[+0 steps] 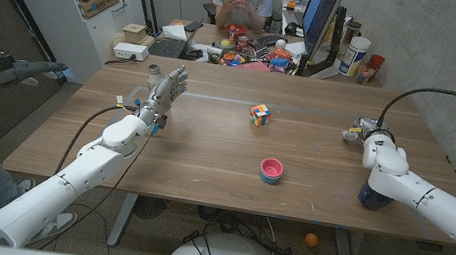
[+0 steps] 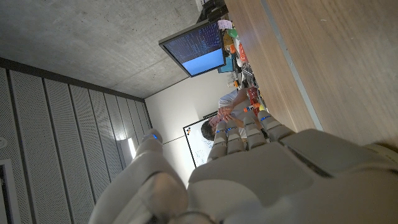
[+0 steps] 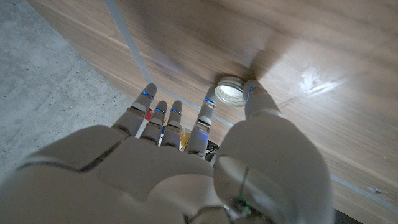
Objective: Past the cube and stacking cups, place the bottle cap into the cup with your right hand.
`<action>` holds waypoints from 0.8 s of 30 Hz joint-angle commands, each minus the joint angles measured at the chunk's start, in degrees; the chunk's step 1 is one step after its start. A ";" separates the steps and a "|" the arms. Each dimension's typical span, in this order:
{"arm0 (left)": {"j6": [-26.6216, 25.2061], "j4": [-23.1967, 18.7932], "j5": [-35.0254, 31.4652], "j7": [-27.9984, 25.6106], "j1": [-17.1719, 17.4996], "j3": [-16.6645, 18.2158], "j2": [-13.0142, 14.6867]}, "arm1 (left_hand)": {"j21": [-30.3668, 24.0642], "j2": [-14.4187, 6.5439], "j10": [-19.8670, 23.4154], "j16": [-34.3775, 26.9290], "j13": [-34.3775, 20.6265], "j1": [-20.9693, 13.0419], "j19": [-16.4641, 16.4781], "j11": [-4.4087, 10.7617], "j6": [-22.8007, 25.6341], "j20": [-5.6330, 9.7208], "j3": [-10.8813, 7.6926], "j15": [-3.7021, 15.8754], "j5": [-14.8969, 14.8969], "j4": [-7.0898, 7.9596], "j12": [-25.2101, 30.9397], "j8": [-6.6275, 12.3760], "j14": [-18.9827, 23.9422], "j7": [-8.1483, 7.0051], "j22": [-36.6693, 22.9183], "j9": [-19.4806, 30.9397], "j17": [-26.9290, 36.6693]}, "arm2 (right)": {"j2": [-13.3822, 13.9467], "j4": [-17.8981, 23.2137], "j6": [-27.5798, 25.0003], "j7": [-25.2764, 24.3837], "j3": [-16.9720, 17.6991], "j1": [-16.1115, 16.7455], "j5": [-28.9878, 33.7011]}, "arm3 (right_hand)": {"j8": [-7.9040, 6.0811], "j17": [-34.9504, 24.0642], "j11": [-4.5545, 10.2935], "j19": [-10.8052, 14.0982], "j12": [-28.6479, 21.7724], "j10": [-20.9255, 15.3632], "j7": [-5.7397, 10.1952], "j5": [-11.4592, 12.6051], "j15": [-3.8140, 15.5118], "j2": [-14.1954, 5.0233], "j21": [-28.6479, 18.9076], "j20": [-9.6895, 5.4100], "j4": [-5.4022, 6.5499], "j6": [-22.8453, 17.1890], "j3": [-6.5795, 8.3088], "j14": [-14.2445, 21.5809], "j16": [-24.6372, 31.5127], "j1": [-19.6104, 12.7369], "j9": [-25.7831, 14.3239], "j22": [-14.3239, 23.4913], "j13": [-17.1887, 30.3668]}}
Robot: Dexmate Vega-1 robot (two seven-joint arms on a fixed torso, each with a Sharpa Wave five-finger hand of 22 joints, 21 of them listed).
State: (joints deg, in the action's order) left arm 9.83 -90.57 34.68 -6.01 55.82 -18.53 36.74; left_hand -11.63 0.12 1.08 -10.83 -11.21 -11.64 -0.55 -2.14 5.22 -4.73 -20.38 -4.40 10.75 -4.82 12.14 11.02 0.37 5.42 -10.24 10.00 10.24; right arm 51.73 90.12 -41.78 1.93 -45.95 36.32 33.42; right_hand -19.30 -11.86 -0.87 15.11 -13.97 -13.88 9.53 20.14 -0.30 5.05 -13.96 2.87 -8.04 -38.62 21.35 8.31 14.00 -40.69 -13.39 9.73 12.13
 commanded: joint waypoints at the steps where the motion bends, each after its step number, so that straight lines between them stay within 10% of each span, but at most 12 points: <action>1: -0.05 0.66 0.05 0.30 -0.33 -0.49 -0.39 | 0.07 -0.46 -0.33 -0.01 -0.15 -0.02 -0.38 -0.08 0.51 -0.29 -0.21 -0.18 -0.12 -0.31 -0.03 -0.19 -0.31 -0.02 -0.22 0.30 0.31 | -0.12 -0.09 -0.51 -0.64 0.00 0.10 -0.42 | -0.44 -0.22 0.21 0.42 -0.38 -0.70 0.15 0.28 0.19 -0.25 0.42 0.07 0.34 -0.75 -0.09 0.71 0.27 -0.37 -0.31 0.17 0.30; 24: -0.06 1.15 -0.01 1.19 -0.81 -1.14 -0.52 | 0.09 -0.55 -0.42 -0.01 -0.15 -0.01 -0.42 -0.12 0.47 -0.36 -0.18 -0.17 -0.11 -0.45 -0.06 -0.22 -0.35 0.03 -0.23 0.30 0.31 | 1.22 3.17 -1.44 -1.28 0.92 0.69 0.03 | -1.12 -0.12 0.47 0.88 -0.05 -1.02 0.54 0.68 0.39 -1.19 0.90 -0.42 -0.35 -1.76 0.59 1.02 0.02 -2.52 -0.98 0.18 0.30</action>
State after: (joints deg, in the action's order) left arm 9.73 -89.76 34.71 -5.33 55.32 -19.35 36.33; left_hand -11.63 0.12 1.08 -10.83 -11.21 -11.64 -0.55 -2.14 5.22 -4.73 -20.50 -4.40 10.75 -4.94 12.14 11.02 0.37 5.42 -10.24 10.00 10.25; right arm 52.26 91.43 -42.22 0.93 -45.56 36.69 32.70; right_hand -19.95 -11.85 -0.32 15.58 -13.97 -14.45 10.13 20.58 0.23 3.99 -13.07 2.39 -8.31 -39.83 21.60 8.85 13.97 -42.52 -14.21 9.73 12.13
